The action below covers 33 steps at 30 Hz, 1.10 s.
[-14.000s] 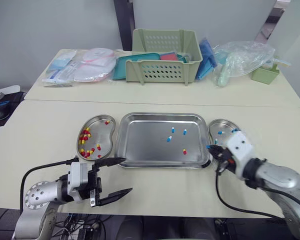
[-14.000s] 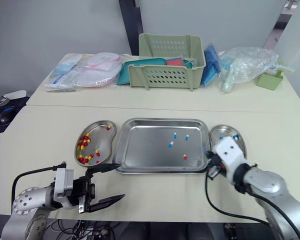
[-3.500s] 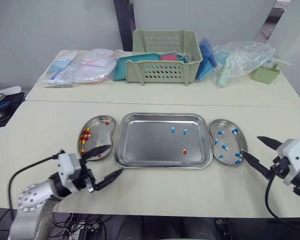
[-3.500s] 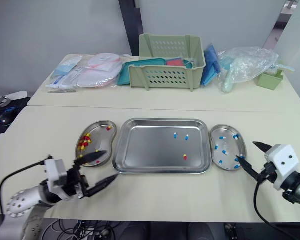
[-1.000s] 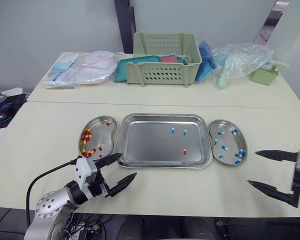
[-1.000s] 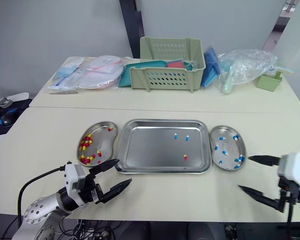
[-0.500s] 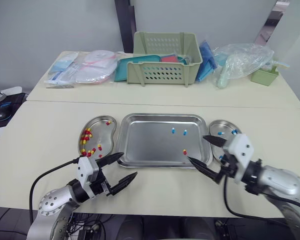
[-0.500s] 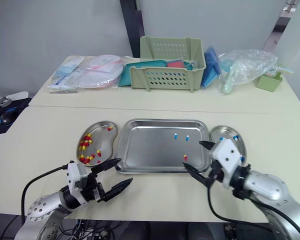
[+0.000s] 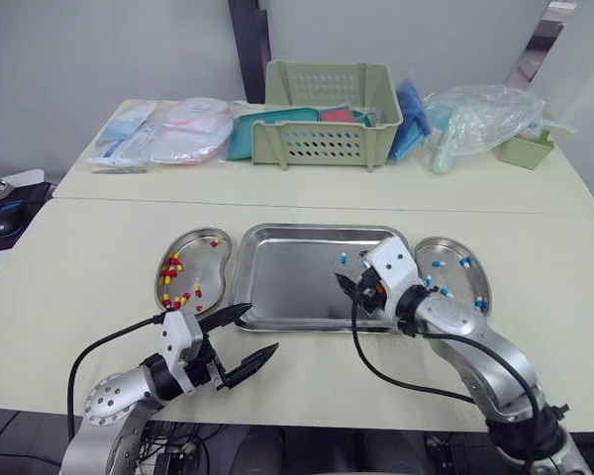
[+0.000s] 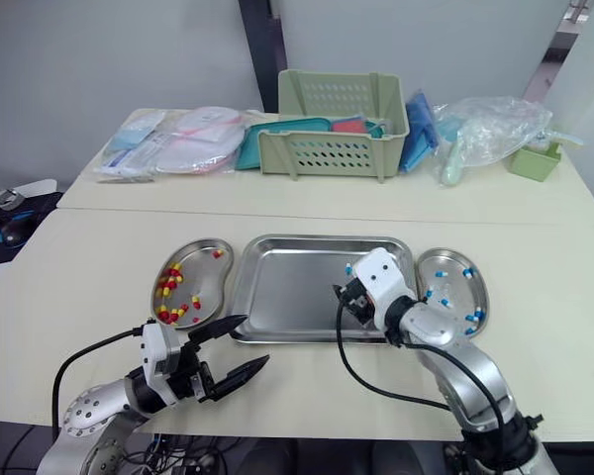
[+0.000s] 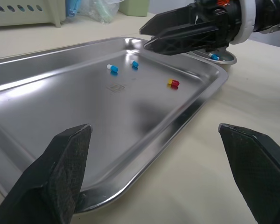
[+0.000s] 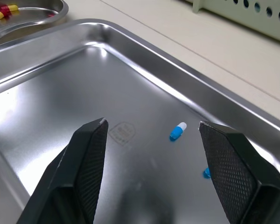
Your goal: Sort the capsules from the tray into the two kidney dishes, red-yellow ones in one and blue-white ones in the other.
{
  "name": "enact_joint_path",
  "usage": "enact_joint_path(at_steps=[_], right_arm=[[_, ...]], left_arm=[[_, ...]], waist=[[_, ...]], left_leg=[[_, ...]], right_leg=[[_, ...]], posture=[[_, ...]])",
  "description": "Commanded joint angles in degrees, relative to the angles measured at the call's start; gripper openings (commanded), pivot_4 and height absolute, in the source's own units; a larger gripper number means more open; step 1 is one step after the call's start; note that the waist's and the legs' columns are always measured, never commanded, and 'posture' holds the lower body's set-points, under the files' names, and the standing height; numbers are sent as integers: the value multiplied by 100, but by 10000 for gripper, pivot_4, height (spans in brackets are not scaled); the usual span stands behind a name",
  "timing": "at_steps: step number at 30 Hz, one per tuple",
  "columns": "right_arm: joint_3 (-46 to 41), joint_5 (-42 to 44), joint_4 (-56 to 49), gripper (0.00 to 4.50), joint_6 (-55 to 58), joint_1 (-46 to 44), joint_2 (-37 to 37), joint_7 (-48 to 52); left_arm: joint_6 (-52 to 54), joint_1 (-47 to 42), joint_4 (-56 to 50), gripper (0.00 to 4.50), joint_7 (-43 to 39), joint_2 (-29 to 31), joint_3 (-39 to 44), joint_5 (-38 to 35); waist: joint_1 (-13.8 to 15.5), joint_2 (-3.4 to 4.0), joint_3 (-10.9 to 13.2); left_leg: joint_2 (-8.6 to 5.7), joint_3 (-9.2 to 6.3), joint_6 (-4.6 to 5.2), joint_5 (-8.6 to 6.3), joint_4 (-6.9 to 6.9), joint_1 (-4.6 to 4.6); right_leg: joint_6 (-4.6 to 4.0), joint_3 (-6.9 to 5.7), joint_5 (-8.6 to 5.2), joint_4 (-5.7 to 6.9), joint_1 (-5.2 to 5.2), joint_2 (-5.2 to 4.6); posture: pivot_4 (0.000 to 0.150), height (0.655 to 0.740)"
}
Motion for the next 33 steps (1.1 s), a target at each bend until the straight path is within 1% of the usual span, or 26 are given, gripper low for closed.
enact_joint_path(at_steps=[1,9,20,23,26,33], right_arm=[[46,-141,274,32437,247,-360,249,-147],[74,-530,1265,32437,140,-829,693,-355],[81,-777,2135,32437,-232,-1152,903,-253],[36,-764,2281,27016,-172,-1184,972,-233],[17,-792,2408,18375,-168,-1228,1004,-210],[112,-880,2400,969,-157,-1246,1041,-122]], left_arm=[[-63,-17,-131,45000,36,1,12,-30],[16,-23,-253,45000,129,9,-18,-45],[53,-42,-344,45000,207,24,-44,-53],[79,-47,-377,45000,246,30,-59,-56],[94,-45,-401,45000,268,33,-75,-55],[142,-56,-431,45000,298,39,-77,-44]], waist=[[-1,1,0],[-16,3,1],[-98,3,1],[-110,3,1],[-119,3,1],[-132,4,1]], left_leg=[[0,0,0,0,0,0],[-1,3,0,0,-3,-4],[0,16,0,1,-2,-14],[0,16,0,1,-2,-13],[0,17,0,1,-2,-12],[0,18,-1,2,-1,-12]], right_leg=[[0,0,0,2,-2,0],[0,5,0,4,-14,0],[0,18,0,24,-39,0],[0,18,0,27,-41,0],[0,19,0,31,-41,0],[0,20,0,37,-44,0]], posture=[[1500,7400],[1500,7400],[1500,7400],[1500,7400],[1500,7400],[1500,7400]])
